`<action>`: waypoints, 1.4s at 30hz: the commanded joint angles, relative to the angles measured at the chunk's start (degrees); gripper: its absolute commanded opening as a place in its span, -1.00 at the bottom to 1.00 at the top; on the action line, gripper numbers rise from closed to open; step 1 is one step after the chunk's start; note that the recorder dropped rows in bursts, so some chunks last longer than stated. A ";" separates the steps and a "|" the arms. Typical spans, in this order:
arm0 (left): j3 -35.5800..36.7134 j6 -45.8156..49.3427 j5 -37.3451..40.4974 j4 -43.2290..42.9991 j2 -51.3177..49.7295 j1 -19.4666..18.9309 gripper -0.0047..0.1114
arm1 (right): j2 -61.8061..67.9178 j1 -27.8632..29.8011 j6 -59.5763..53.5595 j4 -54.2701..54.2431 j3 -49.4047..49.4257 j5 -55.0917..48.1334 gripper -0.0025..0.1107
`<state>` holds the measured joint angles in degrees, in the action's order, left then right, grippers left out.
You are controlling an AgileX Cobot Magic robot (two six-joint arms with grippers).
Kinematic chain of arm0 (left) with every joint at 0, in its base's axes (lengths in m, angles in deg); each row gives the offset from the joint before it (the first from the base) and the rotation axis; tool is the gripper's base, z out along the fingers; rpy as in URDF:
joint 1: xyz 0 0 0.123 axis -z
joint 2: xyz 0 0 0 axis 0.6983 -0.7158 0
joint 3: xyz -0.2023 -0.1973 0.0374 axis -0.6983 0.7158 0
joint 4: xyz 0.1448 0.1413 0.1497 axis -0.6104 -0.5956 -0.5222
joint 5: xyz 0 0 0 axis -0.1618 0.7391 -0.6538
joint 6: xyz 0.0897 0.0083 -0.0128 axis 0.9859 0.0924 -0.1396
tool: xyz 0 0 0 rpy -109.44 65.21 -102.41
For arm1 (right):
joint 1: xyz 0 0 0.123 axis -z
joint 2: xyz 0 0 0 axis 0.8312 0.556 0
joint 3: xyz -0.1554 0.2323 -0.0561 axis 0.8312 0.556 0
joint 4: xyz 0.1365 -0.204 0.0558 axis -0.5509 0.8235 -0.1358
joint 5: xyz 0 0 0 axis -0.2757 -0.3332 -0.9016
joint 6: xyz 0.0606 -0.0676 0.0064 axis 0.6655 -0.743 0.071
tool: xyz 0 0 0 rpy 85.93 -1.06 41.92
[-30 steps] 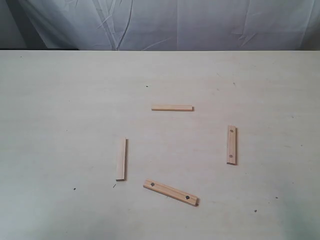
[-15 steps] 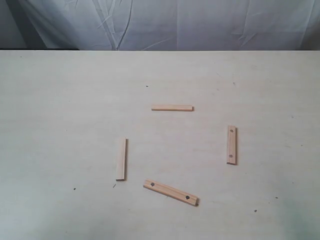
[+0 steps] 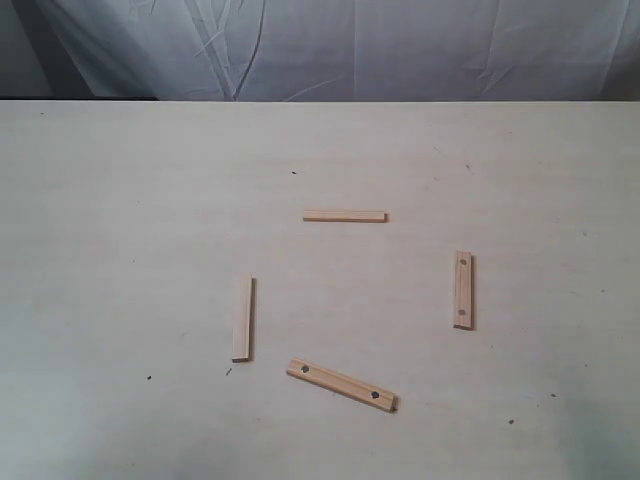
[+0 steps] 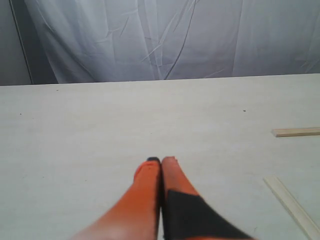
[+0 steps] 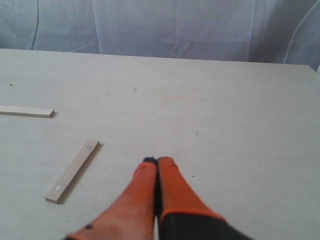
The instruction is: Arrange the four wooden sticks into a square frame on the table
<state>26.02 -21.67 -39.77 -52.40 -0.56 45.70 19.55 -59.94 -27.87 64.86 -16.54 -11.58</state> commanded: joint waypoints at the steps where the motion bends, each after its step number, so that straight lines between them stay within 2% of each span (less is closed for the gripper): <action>1: 0.21 -0.01 -0.78 -0.09 0.31 -0.18 -0.91 | -0.41 0.36 0.03 0.11 0.22 5.54 -0.97; 5: 0.21 -0.01 -3.43 -1.77 0.31 -0.18 -0.91 | -0.41 0.36 0.03 0.11 0.22 13.35 -0.97; 9: 0.21 -0.01 -13.44 -1.18 0.31 -0.18 -0.91 | -0.41 0.36 0.03 0.11 0.22 18.88 -0.97; 17: 0.21 -0.01 -30.24 -1.37 0.31 -0.18 -0.91 | -0.41 0.36 0.03 0.11 0.22 24.01 -0.97; 24: 0.21 -0.15 -41.31 -1.37 0.31 -0.18 -0.91 | -0.41 0.36 0.03 0.11 0.22 31.23 -0.97; 28: 0.21 -0.04 -46.29 -1.37 0.31 -0.18 -0.91 | -0.41 0.36 0.03 0.11 0.22 31.35 -0.97; 32: 0.21 -0.04 -47.23 -1.37 0.31 -0.18 -0.91 | -0.41 0.36 0.19 -5.33 0.22 30.69 -0.97; 34: 0.21 -0.21 -48.31 -0.87 0.31 -0.18 -0.91 | -0.41 0.36 -0.26 -8.14 -2.39 26.13 -0.97; 36: 0.21 -0.21 -48.15 3.94 0.31 -0.18 -0.92 | 2.15 0.36 -0.26 -8.64 -7.29 17.43 -0.97; 38: -2.08 0.70 -43.19 12.16 0.31 -0.18 -0.92 | 6.82 0.36 -0.19 -7.78 -12.55 8.28 -0.97; 40: -8.33 7.78 -31.76 21.78 -2.80 -0.18 -0.92 | 14.02 0.36 -0.05 -7.78 -18.41 0.15 -0.97; 42: -15.68 17.01 -19.93 25.92 -8.91 -0.18 -0.92 | 21.75 0.36 -0.05 -7.78 -23.55 -6.23 -0.97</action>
<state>17.79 -14.42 -73.00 -33.66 -3.77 45.70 33.83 -59.94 -27.87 57.03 -34.43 -9.13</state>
